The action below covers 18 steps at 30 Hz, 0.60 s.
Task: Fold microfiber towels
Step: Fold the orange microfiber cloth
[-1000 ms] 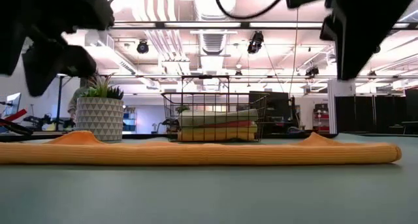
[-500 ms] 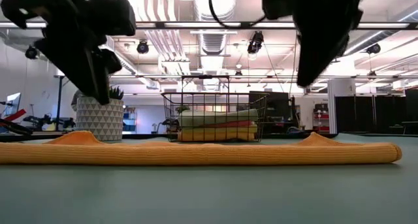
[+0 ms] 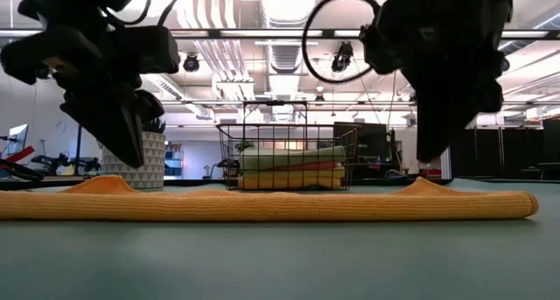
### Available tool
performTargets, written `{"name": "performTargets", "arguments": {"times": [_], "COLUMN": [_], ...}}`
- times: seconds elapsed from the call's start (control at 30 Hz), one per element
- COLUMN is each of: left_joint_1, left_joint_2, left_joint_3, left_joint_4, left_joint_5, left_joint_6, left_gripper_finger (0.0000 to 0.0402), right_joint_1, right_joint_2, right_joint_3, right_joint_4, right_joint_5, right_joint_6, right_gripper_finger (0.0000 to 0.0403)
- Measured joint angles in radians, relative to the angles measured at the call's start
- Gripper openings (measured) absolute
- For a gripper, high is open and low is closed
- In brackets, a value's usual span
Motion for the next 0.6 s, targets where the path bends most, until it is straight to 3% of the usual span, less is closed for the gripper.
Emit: {"name": "performTargets", "arguments": {"times": [0.23,0.6], "left_joint_1": [0.008,0.014], "left_joint_2": [0.002,0.016], "left_joint_3": [-0.07,-0.135], "left_joint_4": [0.038,0.091], "left_joint_5": [0.0,0.013], "left_joint_6": [-0.004,-0.005], "left_gripper_finger": [0.0001,0.0], "right_joint_1": [0.001,-0.057], "right_joint_2": [0.0,0.008], "right_joint_3": [-0.071,-0.16], "right_joint_4": [0.119,0.127], "right_joint_5": [-0.062,-0.089], "right_joint_6": [0.102,0.129], "right_gripper_finger": [0.0008,0.0008]}}
